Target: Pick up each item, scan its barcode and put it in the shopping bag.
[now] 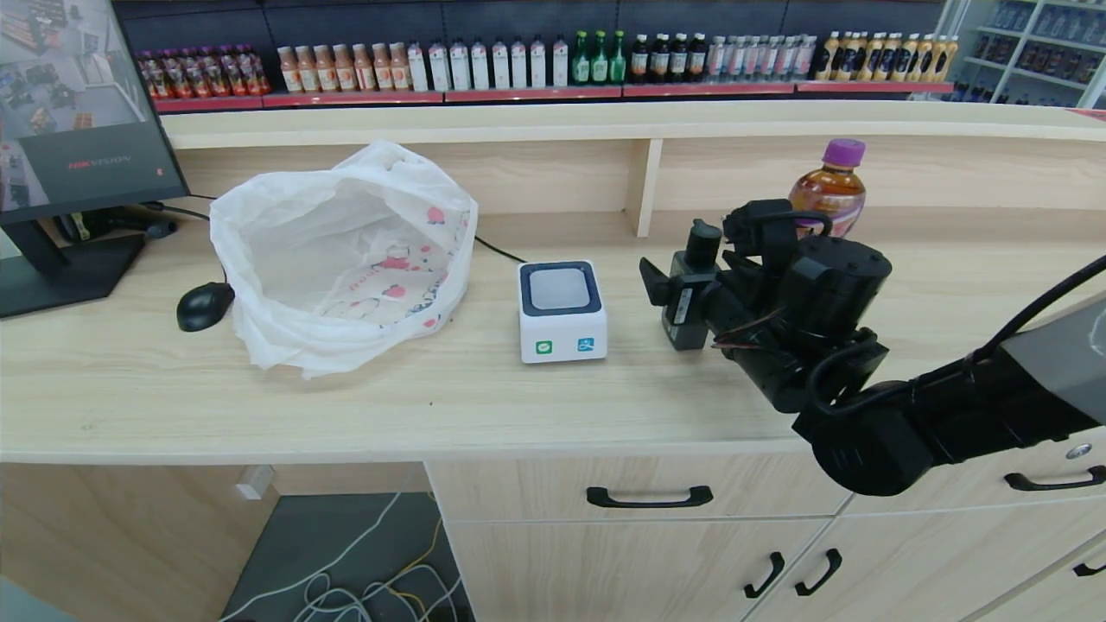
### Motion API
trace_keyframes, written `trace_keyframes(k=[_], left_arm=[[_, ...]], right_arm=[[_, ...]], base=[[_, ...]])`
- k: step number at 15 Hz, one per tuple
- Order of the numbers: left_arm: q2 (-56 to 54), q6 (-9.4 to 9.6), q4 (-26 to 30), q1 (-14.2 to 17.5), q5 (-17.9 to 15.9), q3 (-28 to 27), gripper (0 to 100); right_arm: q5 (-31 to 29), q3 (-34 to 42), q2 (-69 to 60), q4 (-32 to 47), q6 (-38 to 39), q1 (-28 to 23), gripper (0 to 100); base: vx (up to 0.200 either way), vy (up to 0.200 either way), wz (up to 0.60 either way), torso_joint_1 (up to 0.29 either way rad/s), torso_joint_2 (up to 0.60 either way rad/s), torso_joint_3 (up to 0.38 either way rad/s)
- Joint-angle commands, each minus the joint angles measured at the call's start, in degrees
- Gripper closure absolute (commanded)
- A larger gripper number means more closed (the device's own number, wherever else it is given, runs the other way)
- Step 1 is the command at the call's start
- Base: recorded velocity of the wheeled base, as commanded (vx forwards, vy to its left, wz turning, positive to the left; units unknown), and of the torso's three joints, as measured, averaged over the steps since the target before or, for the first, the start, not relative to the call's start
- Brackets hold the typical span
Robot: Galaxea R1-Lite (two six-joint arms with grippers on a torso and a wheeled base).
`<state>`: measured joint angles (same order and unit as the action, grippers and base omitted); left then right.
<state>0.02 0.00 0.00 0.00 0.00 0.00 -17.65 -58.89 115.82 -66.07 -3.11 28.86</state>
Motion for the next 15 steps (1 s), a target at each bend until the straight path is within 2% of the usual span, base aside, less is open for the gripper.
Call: trace_keyframes(k=[1, 15], left_arm=[[-0.02, 0.0, 0.0, 0.0, 0.0, 0.0, 0], [-0.02, 0.0, 0.0, 0.0, 0.0, 0.0, 0]], right_arm=[[-0.1, -0.61, 0.81, -0.02, 0.03, -0.11, 0], [-0.37, -0.61, 2.92, -1.25, 1.26, -0.99, 0]], base=[[0.0, 0.0, 0.0, 0.0, 0.0, 0.0], [0.0, 0.0, 0.0, 0.0, 0.0, 0.0]])
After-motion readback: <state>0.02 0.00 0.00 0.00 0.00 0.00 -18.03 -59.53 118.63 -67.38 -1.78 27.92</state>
